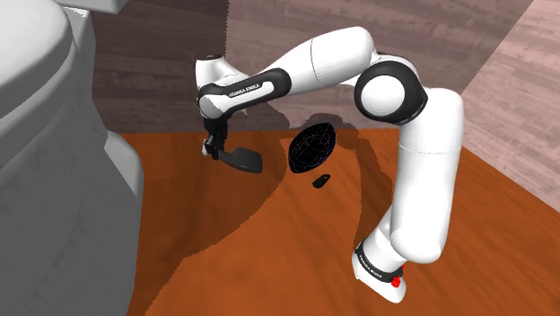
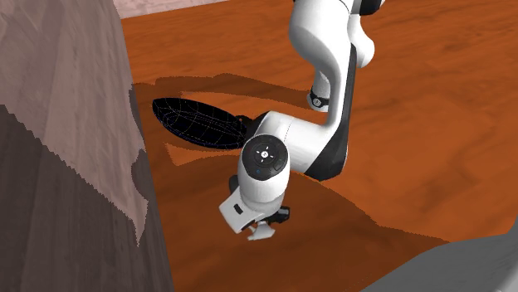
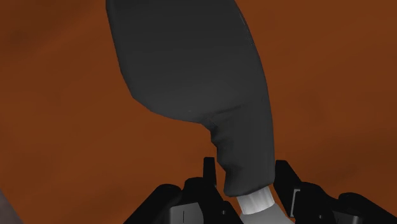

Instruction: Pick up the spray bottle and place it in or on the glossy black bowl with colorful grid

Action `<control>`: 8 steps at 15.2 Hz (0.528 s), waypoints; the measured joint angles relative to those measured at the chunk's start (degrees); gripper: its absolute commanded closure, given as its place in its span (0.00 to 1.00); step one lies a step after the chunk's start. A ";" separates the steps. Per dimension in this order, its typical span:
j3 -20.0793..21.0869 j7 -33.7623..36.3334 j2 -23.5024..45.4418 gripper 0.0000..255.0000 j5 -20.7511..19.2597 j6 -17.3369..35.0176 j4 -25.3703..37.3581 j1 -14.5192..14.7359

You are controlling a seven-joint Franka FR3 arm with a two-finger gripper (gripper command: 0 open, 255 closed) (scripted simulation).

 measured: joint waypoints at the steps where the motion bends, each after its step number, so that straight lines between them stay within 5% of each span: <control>1: 0.03 -0.07 -0.32 1.00 0.07 -0.55 0.24 -0.02; 8: 0.26 -0.49 -2.67 1.00 0.54 -5.02 2.38 -0.05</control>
